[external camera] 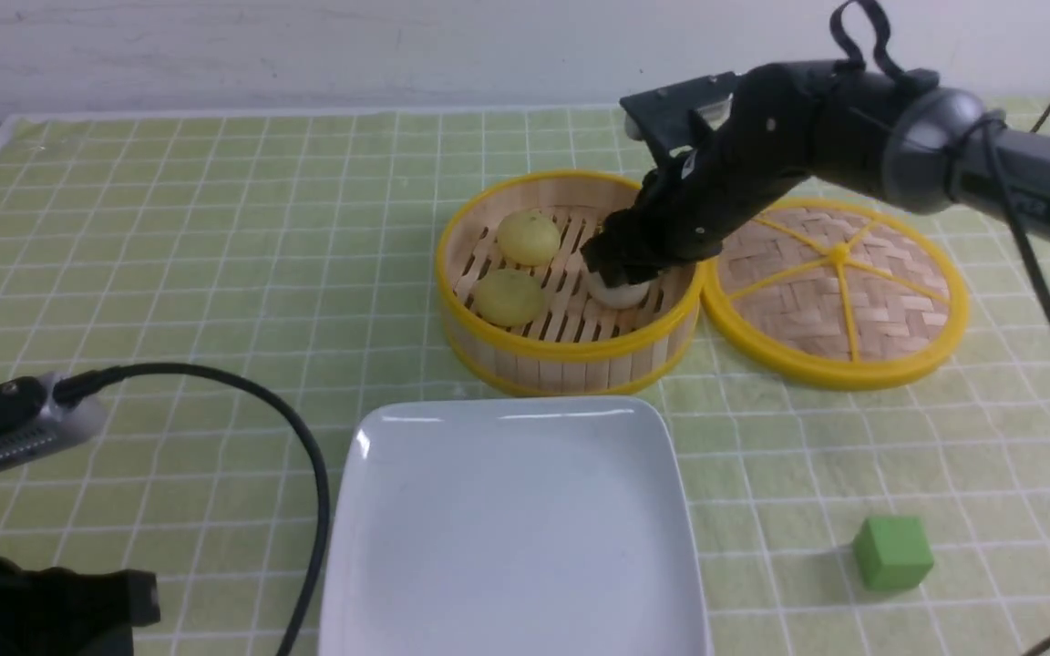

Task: Put the steamed buns into the plate on the green tablecloth.
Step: 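Reach toward a bun in the bamboo steamer with the right gripper, then move the steamed bun from the bamboo steamer onto the white plate with the right gripper, then reach into the bamboo steamer and grasp a bun with the left gripper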

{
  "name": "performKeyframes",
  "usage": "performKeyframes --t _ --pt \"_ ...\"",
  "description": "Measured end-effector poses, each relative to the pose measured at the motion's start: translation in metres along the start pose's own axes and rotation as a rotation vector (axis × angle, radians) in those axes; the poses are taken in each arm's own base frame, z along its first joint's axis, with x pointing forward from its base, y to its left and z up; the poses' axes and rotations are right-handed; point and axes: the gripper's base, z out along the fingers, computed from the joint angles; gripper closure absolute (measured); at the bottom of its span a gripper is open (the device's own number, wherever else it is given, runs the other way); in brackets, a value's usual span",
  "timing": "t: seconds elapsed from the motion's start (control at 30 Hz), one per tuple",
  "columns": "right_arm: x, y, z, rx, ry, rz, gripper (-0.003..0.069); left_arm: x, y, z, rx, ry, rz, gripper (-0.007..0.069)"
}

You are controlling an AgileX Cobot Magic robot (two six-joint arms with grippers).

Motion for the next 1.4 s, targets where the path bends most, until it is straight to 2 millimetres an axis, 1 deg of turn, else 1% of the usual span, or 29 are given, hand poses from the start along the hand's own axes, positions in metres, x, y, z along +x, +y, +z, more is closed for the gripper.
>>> performKeyframes --t 0.1,0.17,0.2,0.23,0.3,0.33,0.37,0.4,0.43,0.47,0.53,0.57,0.6,0.63,0.7,0.8,0.87,0.9,0.93,1.0,1.03,1.1,1.17,1.2,1.23,1.27,1.33,1.37,1.4 --pt "-0.001 -0.001 0.004 0.003 -0.017 0.001 0.0425 -0.001 0.0 0.0 0.002 -0.006 0.0 0.0465" --pt "-0.004 0.001 -0.004 -0.002 -0.02 0.001 0.0586 -0.001 0.0 0.0 0.003 -0.007 -0.001 0.0463" --pt "-0.005 0.001 -0.006 -0.003 -0.018 0.002 0.0596 -0.001 0.0 0.0 0.003 -0.007 -0.001 0.0463" --pt "-0.007 0.004 -0.018 -0.013 -0.003 0.002 0.0636 -0.001 0.0 0.0 0.003 -0.007 -0.001 0.0463" --pt "-0.011 0.015 -0.049 -0.037 0.039 -0.016 0.0636 -0.001 0.0 0.0 0.003 -0.007 -0.001 0.0461" --pt "-0.011 0.016 -0.052 -0.039 0.042 -0.018 0.0636 -0.001 0.0 0.0 0.003 -0.007 -0.001 0.0461" --pt "-0.014 0.03 -0.088 -0.067 0.068 -0.042 0.0636 -0.001 0.0 0.0 0.004 -0.009 -0.001 0.0461" --pt "-0.014 0.036 -0.101 -0.077 0.075 -0.05 0.0636 -0.001 0.0 0.0 0.004 -0.009 -0.001 0.0461" --pt "-0.01 0.048 -0.124 -0.106 0.087 -0.059 0.0636 -0.001 0.0 0.0 0.004 -0.009 -0.001 0.0461" --pt "-0.005 0.056 -0.136 -0.124 0.096 -0.061 0.0636 -0.001 0.0 0.0 0.005 -0.011 -0.001 0.0461" --pt "0.018 0.076 -0.153 -0.177 0.133 -0.058 0.0636 -0.001 0.0 0.0 0.005 -0.012 -0.001 0.0457" --pt "0.032 0.085 -0.152 -0.195 0.155 -0.058 0.0636 -0.001 0.0 0.0 0.005 -0.012 -0.004 0.0454" --pt "0.033 0.087 -0.152 -0.2 0.156 -0.061 0.0636 -0.001 0.0 0.0 0.005 -0.012 -0.006 0.0454" --pt "0.06 0.1 -0.14 -0.217 0.199 -0.062 0.0636 -0.001 -0.001 0.0 0.006 -0.014 -0.015 0.0451" --pt "0.088 0.106 -0.119 -0.21 0.22 -0.043 0.0635 -0.001 -0.001 0.0 0.006 -0.015 -0.021 0.0447" --pt "0.115 0.105 -0.092 -0.176 0.191 -0.027 0.0609 -0.002 -0.001 0.0 0.008 -0.021 -0.024 0.0445" --pt "0.121 0.103 -0.083 -0.162 0.168 -0.021 0.0583 -0.002 -0.001 0.0 0.009 -0.025 -0.024 0.0445" --pt "0.126 0.101 -0.073 -0.147 0.148 -0.015 0.0522 -0.003 -0.001 0.0 0.011 -0.034 -0.025 0.0445" --pt "0.127 0.101 -0.072 -0.146 0.151 -0.015 0.0511 -0.003 -0.001 0.0 0.011 -0.034 -0.025 0.0445" --pt "0.125 0.099 -0.069 -0.14 0.143 -0.012 0.0352 -0.004 -0.001 0.0 0.016 -0.048 -0.026 0.0444" --pt "0.124 0.1 -0.07 -0.141 0.146 -0.013 0.0339 -0.005 -0.001 0.0 0.016 -0.051 -0.026 0.0444" --pt "0.112 0.098 -0.084 -0.15 0.163 -0.023 0.0194 -0.006 -0.002 0.0 0.019 -0.061 -0.028 0.0444" --pt "0.095 0.094 -0.107 -0.155 0.174 -0.045 0.0132 -0.006 -0.002 0.0 0.02 -0.063 -0.028 0.0444" --pt "0.088 0.092 -0.119 -0.15 0.175 -0.056 0.013 -0.006 -0.002 0.0 0.02 -0.063 -0.028 0.0443" --pt "0.075 0.088 -0.144 -0.144 0.178 -0.067 0.0158 -0.006 -0.002 0.0 0.02 -0.064 -0.028 0.0443" --pt "0.073 0.085 -0.148 -0.137 0.178 -0.069 0.0165 -0.006 -0.002 0.0 0.02 -0.064 -0.028 0.0443" --pt "0.062 0.073 -0.192 -0.094 0.207 -0.083 0.033 -0.008 -0.003 0.001 0.034 -0.081 -0.036 0.0443" --pt "0.062 0.065 -0.217 -0.063 0.217 -0.076 0.0445 -0.011 -0.005 0.003 0.048 -0.085 -0.049 0.0445" --pt "0.062 0.064 -0.221 -0.055 0.218 -0.078 0.0466 -0.012 -0.005 0.004 0.05 -0.085 -0.051 0.0446"
